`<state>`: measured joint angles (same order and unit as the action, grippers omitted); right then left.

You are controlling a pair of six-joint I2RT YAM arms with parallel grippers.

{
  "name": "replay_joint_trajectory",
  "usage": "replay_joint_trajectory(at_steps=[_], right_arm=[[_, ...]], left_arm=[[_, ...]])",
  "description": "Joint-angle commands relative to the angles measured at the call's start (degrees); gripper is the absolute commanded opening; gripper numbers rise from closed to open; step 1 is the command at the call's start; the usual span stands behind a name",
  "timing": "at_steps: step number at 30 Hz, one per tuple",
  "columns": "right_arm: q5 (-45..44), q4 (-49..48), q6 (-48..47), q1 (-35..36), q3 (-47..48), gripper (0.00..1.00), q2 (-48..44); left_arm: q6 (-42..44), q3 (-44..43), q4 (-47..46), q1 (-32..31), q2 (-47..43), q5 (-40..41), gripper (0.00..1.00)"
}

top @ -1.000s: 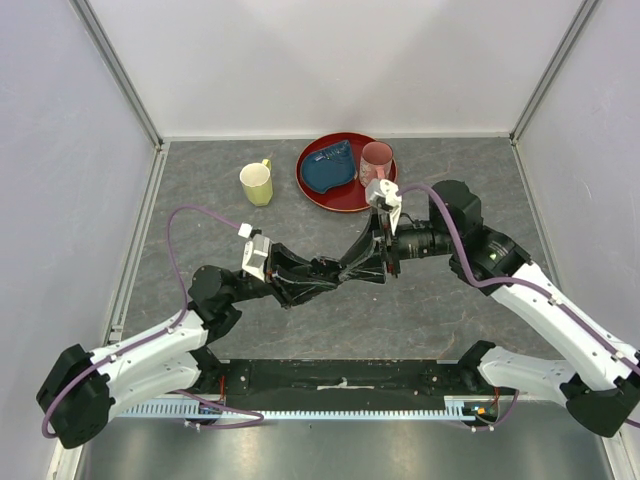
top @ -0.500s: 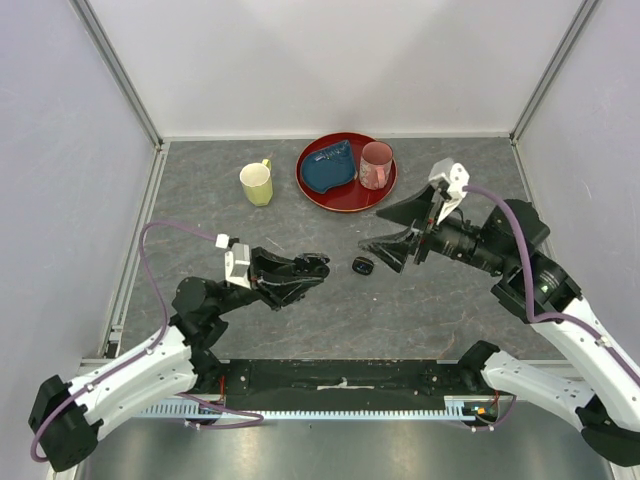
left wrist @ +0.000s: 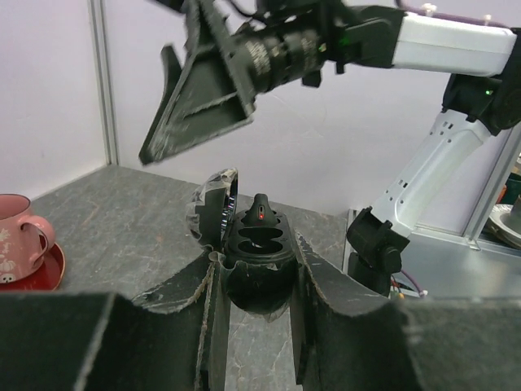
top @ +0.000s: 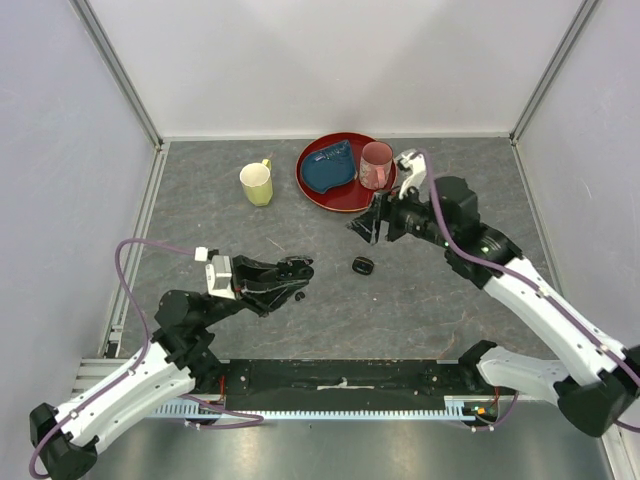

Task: Insert the wireless bluetooth earbuds into the charging case
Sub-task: Pick up the earbud from the center of the board.

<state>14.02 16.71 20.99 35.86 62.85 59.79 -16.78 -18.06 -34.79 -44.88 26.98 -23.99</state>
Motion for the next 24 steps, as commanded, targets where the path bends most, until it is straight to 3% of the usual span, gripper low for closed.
replay_joint_trajectory(at_steps=[1,11,24], right_arm=[[4.61,-0.54,3.88,-1.40,-0.18,0.81,4.97],[13.92,-0.27,4.58,-1.05,-0.45,0.75,22.11],[9.98,-10.28,11.96,7.73,-0.54,0.67,40.84]], left_arm=[[2.89,0.05,3.40,-0.29,-3.51,2.19,0.02],[2.89,-0.13,5.61,-0.29,-4.92,2.37,0.02],[2.89,-0.22,5.78,-0.29,-4.39,3.16,0.02]])
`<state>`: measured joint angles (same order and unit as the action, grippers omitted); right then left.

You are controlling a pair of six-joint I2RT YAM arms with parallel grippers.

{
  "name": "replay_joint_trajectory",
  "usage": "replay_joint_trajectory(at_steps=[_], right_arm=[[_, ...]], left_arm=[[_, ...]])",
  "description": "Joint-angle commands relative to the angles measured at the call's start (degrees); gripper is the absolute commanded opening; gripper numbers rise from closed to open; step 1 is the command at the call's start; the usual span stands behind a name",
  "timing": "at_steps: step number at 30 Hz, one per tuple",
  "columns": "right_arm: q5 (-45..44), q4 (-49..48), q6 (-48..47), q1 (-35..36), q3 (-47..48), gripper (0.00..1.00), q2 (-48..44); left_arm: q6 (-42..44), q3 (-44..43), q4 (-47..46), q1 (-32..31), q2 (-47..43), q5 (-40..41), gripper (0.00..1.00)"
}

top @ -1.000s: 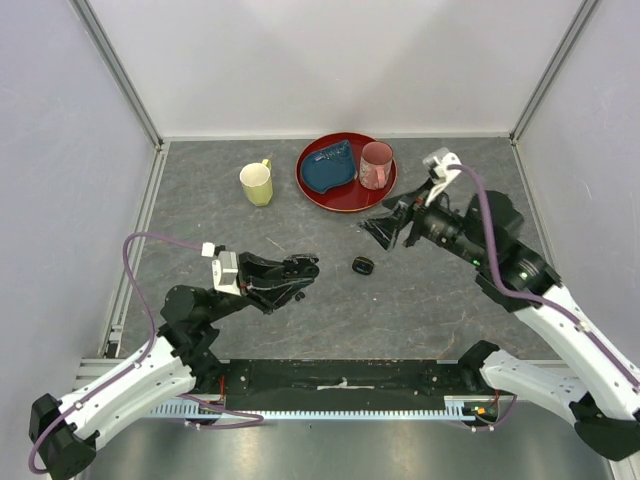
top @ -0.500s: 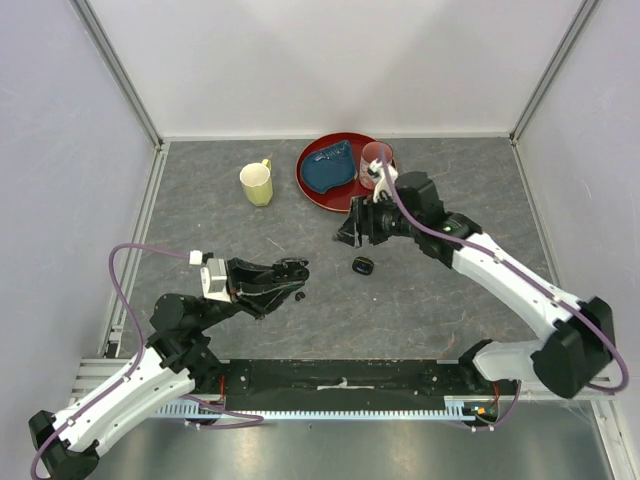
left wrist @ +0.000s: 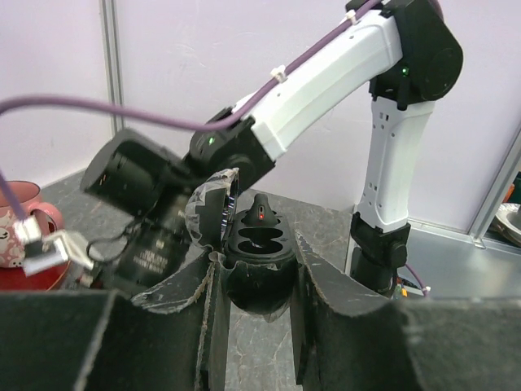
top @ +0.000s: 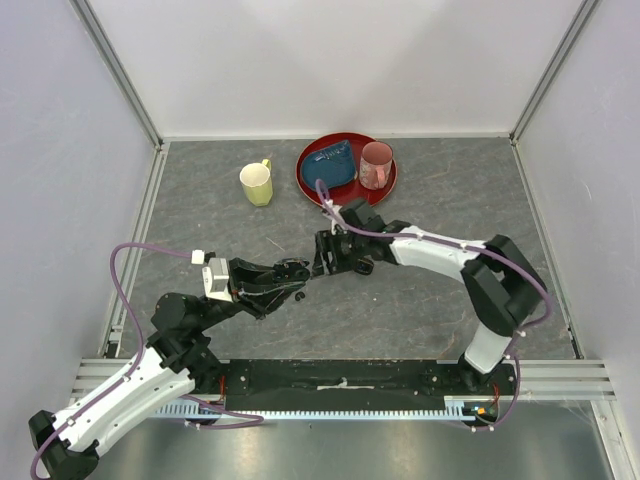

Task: Insert the wireless bluetooth earbuds into the charging case
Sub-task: Pick up the earbud from the center of the board.

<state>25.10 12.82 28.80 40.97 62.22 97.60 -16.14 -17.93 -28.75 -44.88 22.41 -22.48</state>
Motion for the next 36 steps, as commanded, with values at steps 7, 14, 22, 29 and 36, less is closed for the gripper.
replay_joint_trajectory(at_steps=[7,14,22,29,36], right_arm=[[-4.27,-9.04,8.47,8.42,1.77,0.63,9.62],[-7.00,-10.09,10.66,9.48,1.77,0.56,11.29],[-9.90,-12.47,13.74,9.57,0.36,0.50,12.08],[-9.19,-11.24,12.69,9.92,0.45,0.42,12.09],[-9.10,-9.92,11.72,10.88,0.98,0.42,12.35]], left_arm=[[2.43,0.00,-0.25,-0.29,0.26,2.00,0.02],[2.52,0.27,-0.25,-0.29,0.44,2.35,0.02],[2.17,0.18,-0.16,-0.29,0.44,2.18,0.02],[1.82,0.36,0.10,-0.38,0.17,2.53,0.02],[1.20,0.27,-0.25,-0.29,0.70,2.44,0.02]])
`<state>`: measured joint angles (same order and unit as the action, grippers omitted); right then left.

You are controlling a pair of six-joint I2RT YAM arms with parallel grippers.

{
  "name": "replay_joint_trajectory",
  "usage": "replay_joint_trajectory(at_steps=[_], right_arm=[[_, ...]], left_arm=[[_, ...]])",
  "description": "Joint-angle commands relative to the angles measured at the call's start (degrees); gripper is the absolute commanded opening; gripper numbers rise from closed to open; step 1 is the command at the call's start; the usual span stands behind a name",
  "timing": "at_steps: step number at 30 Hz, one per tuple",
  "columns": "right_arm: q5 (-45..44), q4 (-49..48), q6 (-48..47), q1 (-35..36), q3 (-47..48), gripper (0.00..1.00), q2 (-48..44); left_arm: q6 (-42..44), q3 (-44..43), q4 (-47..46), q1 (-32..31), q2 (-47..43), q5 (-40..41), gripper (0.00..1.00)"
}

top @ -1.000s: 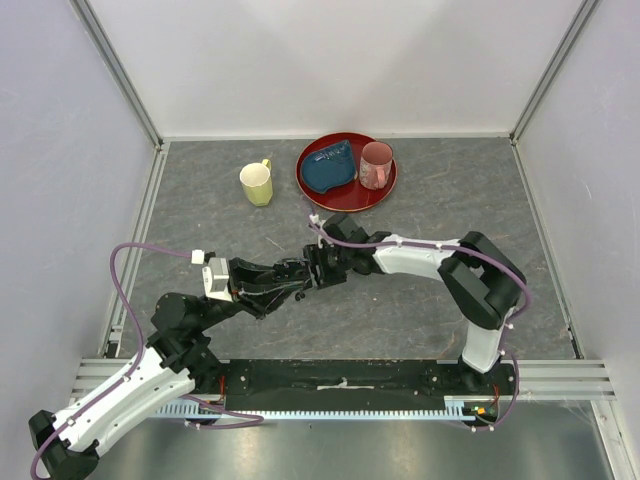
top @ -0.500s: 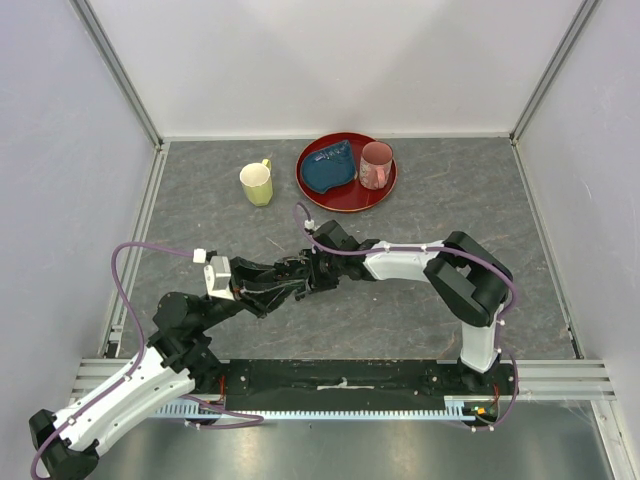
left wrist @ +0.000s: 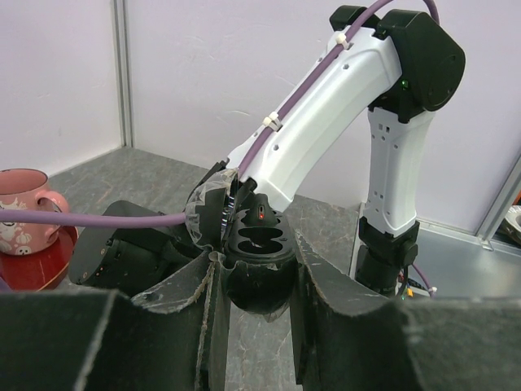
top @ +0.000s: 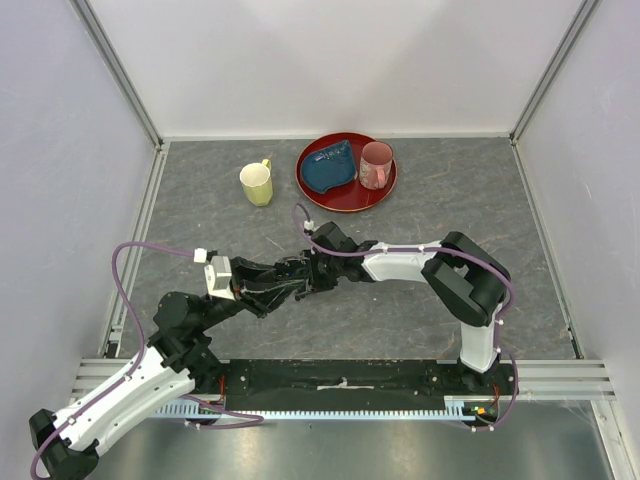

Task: Insert the wireless bluetooth earbuds into the charging case
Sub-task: Pick up the earbud from the center of the board.

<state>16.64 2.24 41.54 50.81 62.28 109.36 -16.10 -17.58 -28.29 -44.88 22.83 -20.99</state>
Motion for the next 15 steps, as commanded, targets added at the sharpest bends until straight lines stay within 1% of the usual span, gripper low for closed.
replay_joint_trajectory(at_steps=[1,10,13,15], right_arm=[[-0.82,0.92,-1.20,1.31,1.09,0.42,0.59],[-3.10,1.72,-1.20,1.93,1.00,0.39,1.03],[-4.25,1.72,-0.76,2.02,0.74,0.35,0.85],[-4.95,1.72,-0.67,1.93,0.47,0.30,0.42]], left_arm=[[1.07,0.00,-0.71,-0.29,0.37,0.95,0.02],[0.72,0.18,-0.97,-0.29,0.38,0.87,0.02],[0.63,0.36,-0.89,-0.29,0.20,1.04,0.02],[0.63,0.53,-0.89,-0.29,-0.15,1.39,0.02]])
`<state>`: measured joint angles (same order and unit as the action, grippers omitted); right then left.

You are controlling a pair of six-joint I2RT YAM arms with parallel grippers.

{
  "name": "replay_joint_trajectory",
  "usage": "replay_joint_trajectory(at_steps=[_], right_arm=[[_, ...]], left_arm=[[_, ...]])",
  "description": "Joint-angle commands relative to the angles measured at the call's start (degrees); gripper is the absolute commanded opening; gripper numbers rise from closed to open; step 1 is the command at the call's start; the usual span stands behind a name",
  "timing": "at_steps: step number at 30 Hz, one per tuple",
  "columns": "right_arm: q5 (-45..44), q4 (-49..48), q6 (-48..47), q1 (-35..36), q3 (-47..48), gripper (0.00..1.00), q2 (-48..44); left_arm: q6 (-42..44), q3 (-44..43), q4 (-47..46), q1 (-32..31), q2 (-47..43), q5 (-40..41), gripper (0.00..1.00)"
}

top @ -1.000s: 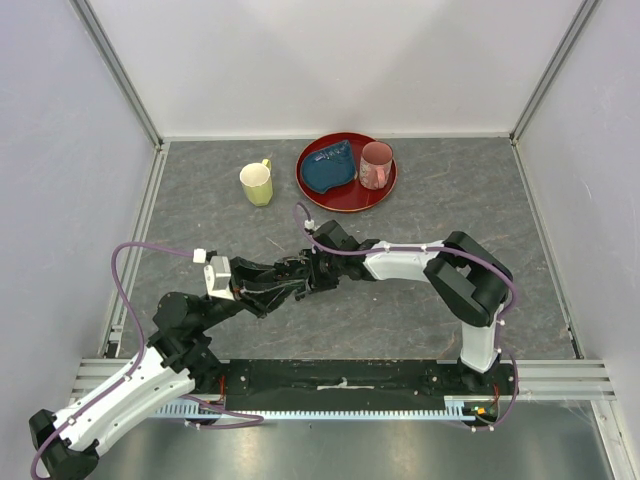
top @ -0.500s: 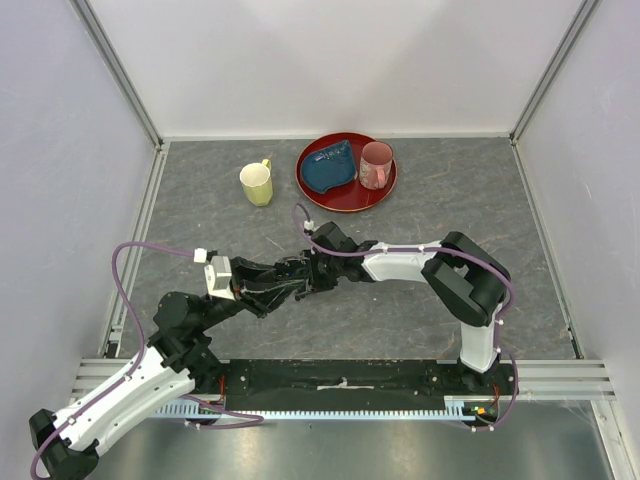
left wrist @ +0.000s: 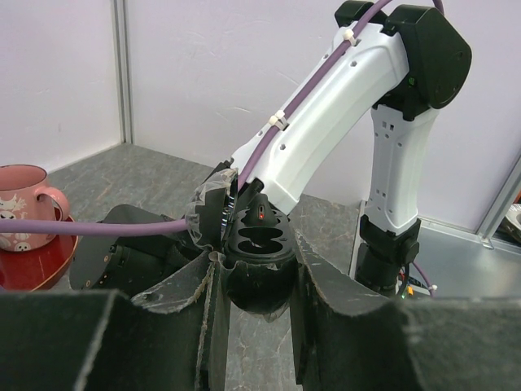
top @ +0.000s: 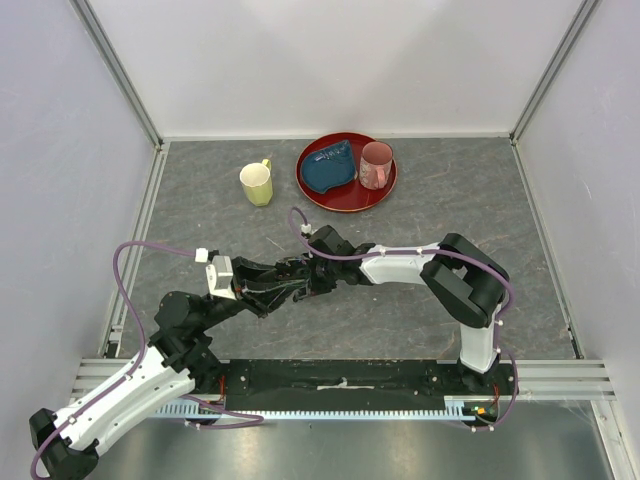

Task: Insert the wireless bluetooth earbuds into the charging case
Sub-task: Pick up the earbud from the center of the board.

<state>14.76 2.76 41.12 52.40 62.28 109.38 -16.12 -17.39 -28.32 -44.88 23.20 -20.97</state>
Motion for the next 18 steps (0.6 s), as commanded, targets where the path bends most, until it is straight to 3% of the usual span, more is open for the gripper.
replay_joint_trajectory(at_steps=[1,18], right_arm=[[-3.42,1.02,0.01,0.33,0.39,0.29,0.22],[-10.10,-0.75,2.73,-0.11,-6.29,0.24,-12.61]], left_arm=[[0.65,0.34,-0.86,-0.29,-0.53,1.37,0.02],[0.39,0.42,-0.78,-0.29,-0.44,1.28,0.02]])
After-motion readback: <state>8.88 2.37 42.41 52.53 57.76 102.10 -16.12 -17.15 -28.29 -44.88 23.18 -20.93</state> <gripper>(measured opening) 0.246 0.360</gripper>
